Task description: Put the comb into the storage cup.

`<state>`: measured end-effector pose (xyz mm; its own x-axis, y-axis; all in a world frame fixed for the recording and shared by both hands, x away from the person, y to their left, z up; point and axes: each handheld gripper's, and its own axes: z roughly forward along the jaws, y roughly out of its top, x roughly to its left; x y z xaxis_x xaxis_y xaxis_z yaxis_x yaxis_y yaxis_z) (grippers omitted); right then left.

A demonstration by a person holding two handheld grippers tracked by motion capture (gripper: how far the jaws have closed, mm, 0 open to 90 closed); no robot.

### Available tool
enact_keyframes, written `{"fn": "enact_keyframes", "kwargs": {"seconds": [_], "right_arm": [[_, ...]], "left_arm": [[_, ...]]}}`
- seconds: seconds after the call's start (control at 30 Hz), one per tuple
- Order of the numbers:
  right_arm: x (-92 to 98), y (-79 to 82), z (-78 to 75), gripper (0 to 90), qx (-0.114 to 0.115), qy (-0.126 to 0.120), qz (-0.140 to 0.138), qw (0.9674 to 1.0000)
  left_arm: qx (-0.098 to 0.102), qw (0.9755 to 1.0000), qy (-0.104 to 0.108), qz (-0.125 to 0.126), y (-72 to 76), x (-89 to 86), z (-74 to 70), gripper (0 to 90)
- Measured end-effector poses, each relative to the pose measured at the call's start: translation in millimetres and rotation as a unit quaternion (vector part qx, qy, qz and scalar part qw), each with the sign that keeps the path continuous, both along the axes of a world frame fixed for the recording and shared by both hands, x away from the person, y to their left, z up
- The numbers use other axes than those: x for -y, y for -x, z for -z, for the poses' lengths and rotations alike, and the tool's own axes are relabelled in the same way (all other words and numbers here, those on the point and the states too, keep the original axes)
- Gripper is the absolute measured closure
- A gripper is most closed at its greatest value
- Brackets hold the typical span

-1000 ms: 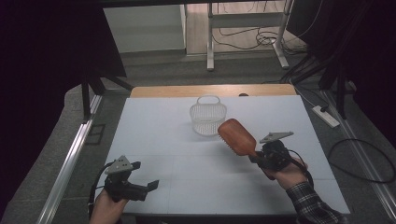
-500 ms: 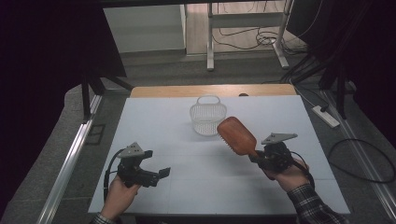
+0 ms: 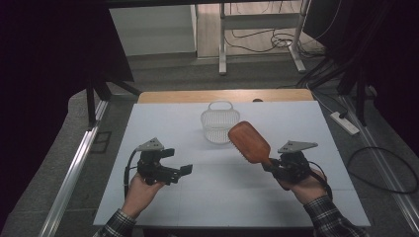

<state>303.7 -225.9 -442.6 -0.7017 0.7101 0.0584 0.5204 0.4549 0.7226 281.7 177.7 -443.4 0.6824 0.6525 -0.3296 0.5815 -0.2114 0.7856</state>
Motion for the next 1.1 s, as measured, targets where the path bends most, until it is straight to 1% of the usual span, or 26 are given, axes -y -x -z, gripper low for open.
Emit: {"fn": "enact_keyframes", "kwargs": {"seconds": [0.13,0.17,0.2,0.5,0.53,0.73,0.87,1.1], "right_arm": [[-1.1,1.6,-1.4,72.0,0.007,-0.006,-0.003,1.0000],[-1.5,2.1,-1.8,72.0,0.009,-0.007,-0.005,0.9999],[-1.8,2.2,-2.0,72.0,0.009,-0.009,-0.007,0.9999],[-6.2,5.9,-5.3,72.0,0.020,-0.018,-0.018,0.9995],[-7.6,6.8,-6.3,72.0,0.023,-0.023,-0.020,0.9993],[-10.6,8.9,-7.3,72.0,0.028,-0.028,-0.025,0.9989],[-13.3,10.2,-8.2,72.0,0.030,-0.037,-0.029,0.9984],[-18.4,13.4,-9.6,72.0,0.039,-0.045,-0.041,0.9974]], "left_arm": [[-0.001,1.0000,0.007,0.005,-5.8,3.7,-1.3,0.0],[-0.002,0.9999,0.013,0.009,-9.6,6.2,-1.9,0.0],[-0.003,0.9998,0.015,0.012,-11.3,7.3,-2.3,0.0],[-0.003,0.9994,0.017,0.029,-20.7,16.0,-5.8,0.0],[-0.005,0.9993,0.020,0.032,-23.3,18.0,-6.0,0.0],[-0.009,0.9989,0.028,0.037,-30.0,22.7,-6.9,0.0],[-0.013,0.9983,0.032,0.047,-35.7,27.2,-7.6,0.0],[-0.018,0.9970,0.051,0.055,-42.3,32.7,-7.7,0.0]]}}
